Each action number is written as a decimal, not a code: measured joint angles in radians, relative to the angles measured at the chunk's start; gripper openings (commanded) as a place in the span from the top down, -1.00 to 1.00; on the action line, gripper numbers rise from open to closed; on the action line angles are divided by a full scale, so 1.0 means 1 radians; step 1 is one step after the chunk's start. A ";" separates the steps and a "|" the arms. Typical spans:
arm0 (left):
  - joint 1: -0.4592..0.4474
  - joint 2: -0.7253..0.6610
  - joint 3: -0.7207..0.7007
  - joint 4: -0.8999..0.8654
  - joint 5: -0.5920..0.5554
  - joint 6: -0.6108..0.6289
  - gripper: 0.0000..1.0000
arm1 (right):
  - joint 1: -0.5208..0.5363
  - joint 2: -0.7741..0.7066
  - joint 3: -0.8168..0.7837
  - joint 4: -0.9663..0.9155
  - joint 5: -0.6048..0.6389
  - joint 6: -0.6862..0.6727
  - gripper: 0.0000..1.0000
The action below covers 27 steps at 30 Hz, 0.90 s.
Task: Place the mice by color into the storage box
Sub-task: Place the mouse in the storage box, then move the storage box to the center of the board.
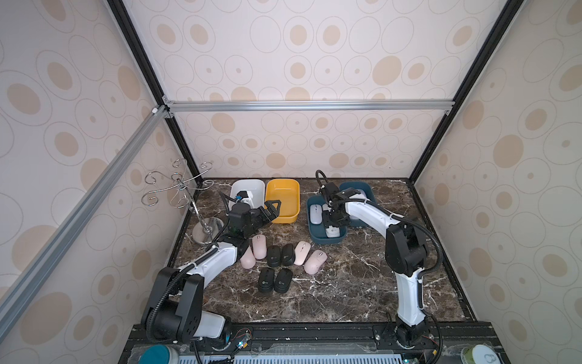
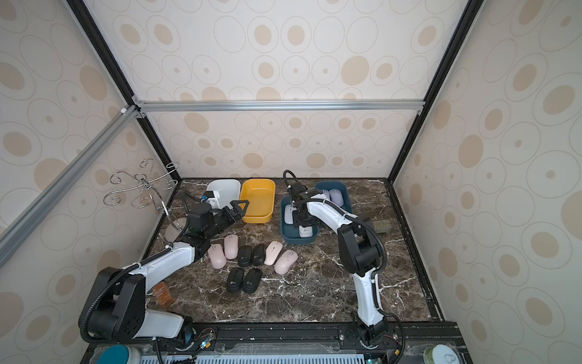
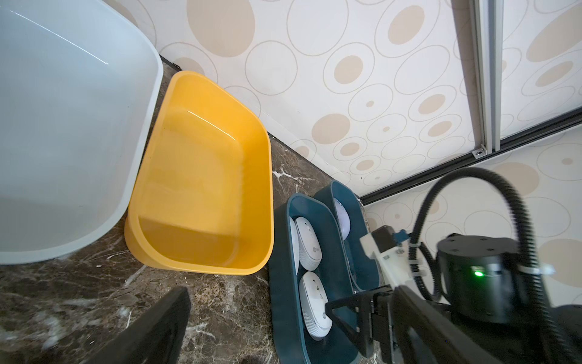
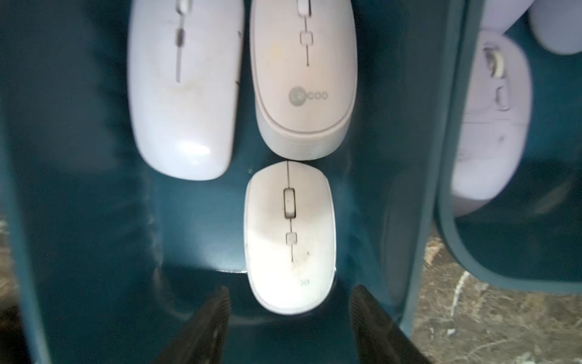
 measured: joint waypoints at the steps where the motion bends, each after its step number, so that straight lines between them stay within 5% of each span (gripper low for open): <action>1: 0.000 0.000 0.000 0.000 0.000 0.000 -1.00 | 0.008 -0.023 -0.001 -0.002 0.003 -0.001 0.00; 5: 0.000 0.000 0.000 0.000 0.000 0.000 -1.00 | 0.061 -0.164 -0.085 0.019 0.005 -0.006 0.36; 12: 0.000 0.000 0.000 0.000 -0.001 0.000 -1.00 | 0.196 -0.294 -0.333 0.085 -0.074 -0.006 0.39; 19: 0.001 0.000 0.000 0.000 -0.001 0.000 -1.00 | 0.205 -0.228 -0.384 0.134 -0.121 -0.002 0.45; 27: 0.001 -0.005 0.000 -0.001 -0.004 0.001 -1.00 | 0.183 -0.045 -0.220 0.148 -0.056 -0.001 0.46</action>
